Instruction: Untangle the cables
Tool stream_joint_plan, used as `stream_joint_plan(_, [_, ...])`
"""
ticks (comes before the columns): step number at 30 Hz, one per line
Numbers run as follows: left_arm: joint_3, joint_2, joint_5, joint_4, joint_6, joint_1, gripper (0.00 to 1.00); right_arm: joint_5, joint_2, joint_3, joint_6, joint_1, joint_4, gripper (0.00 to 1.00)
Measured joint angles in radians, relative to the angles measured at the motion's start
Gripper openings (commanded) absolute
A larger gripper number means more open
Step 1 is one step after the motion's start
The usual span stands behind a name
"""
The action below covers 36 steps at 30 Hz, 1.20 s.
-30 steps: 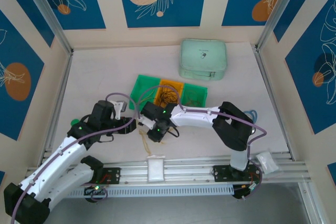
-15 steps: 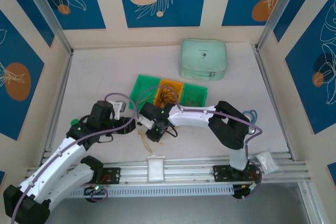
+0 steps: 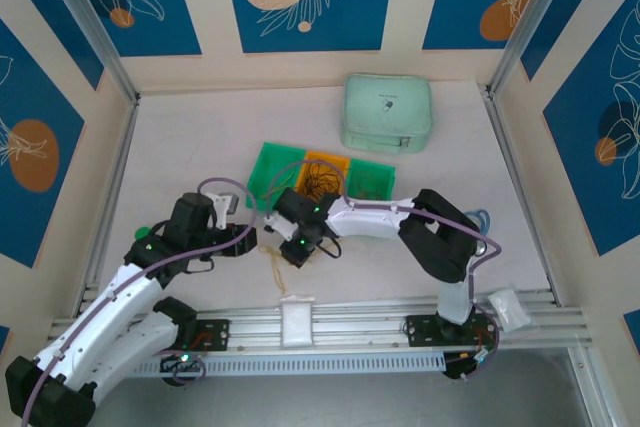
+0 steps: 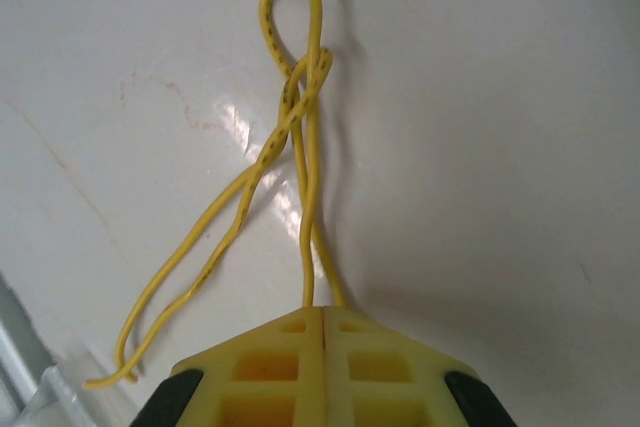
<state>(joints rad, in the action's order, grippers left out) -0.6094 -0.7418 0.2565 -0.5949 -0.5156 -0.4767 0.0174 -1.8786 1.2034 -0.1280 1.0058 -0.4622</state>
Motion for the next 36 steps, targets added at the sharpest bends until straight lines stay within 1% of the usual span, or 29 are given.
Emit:
stream_joint_plan(4, [0.0,-0.006,0.004,0.008,0.0,0.001,0.41,0.06,0.091,-0.05,-0.03,-0.036,0.032,0.0])
stream_joint_plan(6, [0.0,-0.014,0.005,0.014,0.001,0.002,0.41,0.093,0.132,-0.052,-0.04,-0.053,0.041,0.08])
stream_joint_plan(8, [0.002,-0.026,0.006,0.019,0.001,0.002,0.41,0.116,0.154,-0.05,-0.045,-0.064,0.05,0.14])
stream_joint_plan(12, [0.012,-0.041,0.013,0.034,0.0,0.002,0.41,0.122,0.135,-0.026,-0.027,-0.049,0.024,0.2])
stream_joint_plan(14, [0.015,-0.041,0.014,0.034,0.0,0.002,0.41,0.119,0.103,-0.002,-0.016,-0.037,0.001,0.26])
stream_joint_plan(15, [0.015,-0.041,0.015,0.034,0.001,0.002,0.41,0.118,0.079,0.013,-0.005,-0.031,-0.01,0.28])
stream_joint_plan(19, [0.015,-0.041,0.016,0.034,0.004,0.002,0.41,0.105,0.003,0.053,0.014,-0.014,-0.053,0.28])
stream_joint_plan(22, [0.015,-0.041,0.016,0.034,0.01,0.003,0.41,0.072,-0.029,0.063,0.025,-0.003,-0.074,0.28])
stream_joint_plan(27, [0.015,-0.041,0.016,0.034,0.017,0.003,0.41,0.0,-0.039,0.065,0.037,0.015,-0.084,0.28])
stream_joint_plan(36, [0.015,-0.04,0.016,0.034,0.019,0.003,0.41,-0.054,-0.039,0.068,0.061,0.043,-0.078,0.28])
